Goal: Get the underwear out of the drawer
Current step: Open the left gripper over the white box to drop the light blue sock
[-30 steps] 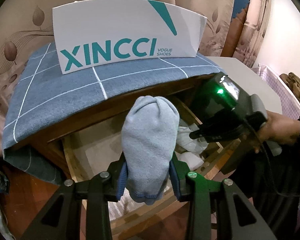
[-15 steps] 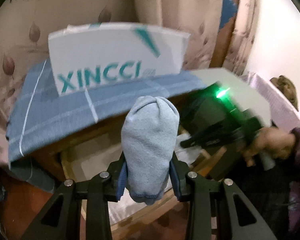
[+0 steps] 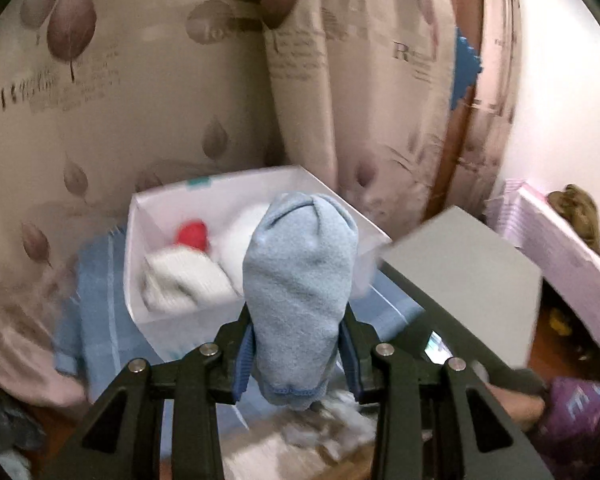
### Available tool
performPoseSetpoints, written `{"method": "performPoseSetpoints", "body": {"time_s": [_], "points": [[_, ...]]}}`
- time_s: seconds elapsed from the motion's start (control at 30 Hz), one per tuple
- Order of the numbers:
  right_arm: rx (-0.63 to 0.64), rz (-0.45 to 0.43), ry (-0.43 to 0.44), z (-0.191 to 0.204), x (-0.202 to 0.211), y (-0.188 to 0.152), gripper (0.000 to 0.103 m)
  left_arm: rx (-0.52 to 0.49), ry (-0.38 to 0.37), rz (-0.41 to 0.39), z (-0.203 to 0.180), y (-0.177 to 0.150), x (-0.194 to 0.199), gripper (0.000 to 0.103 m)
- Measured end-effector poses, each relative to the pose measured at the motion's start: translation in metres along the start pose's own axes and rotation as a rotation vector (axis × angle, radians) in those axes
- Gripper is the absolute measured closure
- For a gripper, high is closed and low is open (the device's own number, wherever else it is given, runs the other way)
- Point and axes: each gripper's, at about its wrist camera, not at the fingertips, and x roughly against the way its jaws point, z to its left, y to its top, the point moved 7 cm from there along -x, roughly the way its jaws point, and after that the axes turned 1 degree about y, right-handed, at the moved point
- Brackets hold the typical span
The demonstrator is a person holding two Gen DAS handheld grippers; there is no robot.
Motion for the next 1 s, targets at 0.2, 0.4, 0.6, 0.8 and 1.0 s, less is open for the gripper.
{"method": "performPoseSetpoints", "body": {"time_s": [0.2, 0.4, 0.6, 0.8, 1.0], "points": [[-0.029, -0.003, 0.016, -0.003, 0.001, 0.000, 0.087, 0.049, 0.052, 0.052, 0.039, 0.051, -0.046, 0.066], [-0.048, 0.001, 0.027, -0.006, -0.001, -0.001, 0.087, 0.075, 0.135, 0.139, 0.071, 0.064, -0.104, 0.066], [-0.053, 0.012, 0.032, -0.006, -0.002, -0.002, 0.087, 0.136, 0.198, 0.196, 0.102, 0.053, -0.142, 0.064], [-0.068, 0.023, 0.033, -0.008, -0.005, -0.003, 0.087, 0.203, 0.231, 0.187, 0.127, 0.048, -0.155, 0.057], [-0.076, 0.035, 0.028, -0.010, -0.008, -0.005, 0.087, 0.228, 0.292, 0.148, 0.138, 0.046, -0.142, 0.048]]}}
